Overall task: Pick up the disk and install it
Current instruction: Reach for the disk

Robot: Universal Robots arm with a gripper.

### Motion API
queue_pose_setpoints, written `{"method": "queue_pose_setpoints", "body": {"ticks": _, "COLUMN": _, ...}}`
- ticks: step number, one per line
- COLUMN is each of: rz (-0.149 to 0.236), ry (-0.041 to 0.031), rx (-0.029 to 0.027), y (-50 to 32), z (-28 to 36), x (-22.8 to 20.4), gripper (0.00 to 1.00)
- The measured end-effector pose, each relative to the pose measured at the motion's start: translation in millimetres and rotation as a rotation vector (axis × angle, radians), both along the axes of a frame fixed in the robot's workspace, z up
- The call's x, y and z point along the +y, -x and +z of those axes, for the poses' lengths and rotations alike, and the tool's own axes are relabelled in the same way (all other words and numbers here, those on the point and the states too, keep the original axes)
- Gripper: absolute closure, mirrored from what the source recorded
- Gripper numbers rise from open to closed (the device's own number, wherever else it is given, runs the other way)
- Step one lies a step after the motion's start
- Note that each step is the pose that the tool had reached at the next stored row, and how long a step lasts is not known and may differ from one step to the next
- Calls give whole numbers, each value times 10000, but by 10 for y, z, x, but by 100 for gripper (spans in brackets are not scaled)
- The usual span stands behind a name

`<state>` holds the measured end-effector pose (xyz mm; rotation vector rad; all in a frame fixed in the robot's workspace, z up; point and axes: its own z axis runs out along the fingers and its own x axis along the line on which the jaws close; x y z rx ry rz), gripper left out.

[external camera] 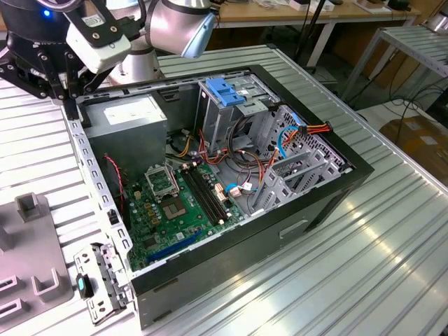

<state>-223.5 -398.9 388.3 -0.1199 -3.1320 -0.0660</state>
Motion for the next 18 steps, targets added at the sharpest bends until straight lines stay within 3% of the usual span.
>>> {"method": "queue_pose_setpoints", "body": {"ticks": 9, "rz": 1, "ry": 0, "rx": 41, "y": 97, "z": -5, "x": 0, "gripper": 89}}
{"method": "queue_pose_setpoints", "body": {"ticks": 15, "rz": 0, "ry": 0, "rx": 41, "y": 272, "z": -8, "x": 19, "gripper": 89}}
{"method": "queue_pose_setpoints", "body": {"ticks": 18, "rz": 0, "ry": 0, "rx": 42, "y": 418, "z": -10, "x": 48, "gripper": 89}}
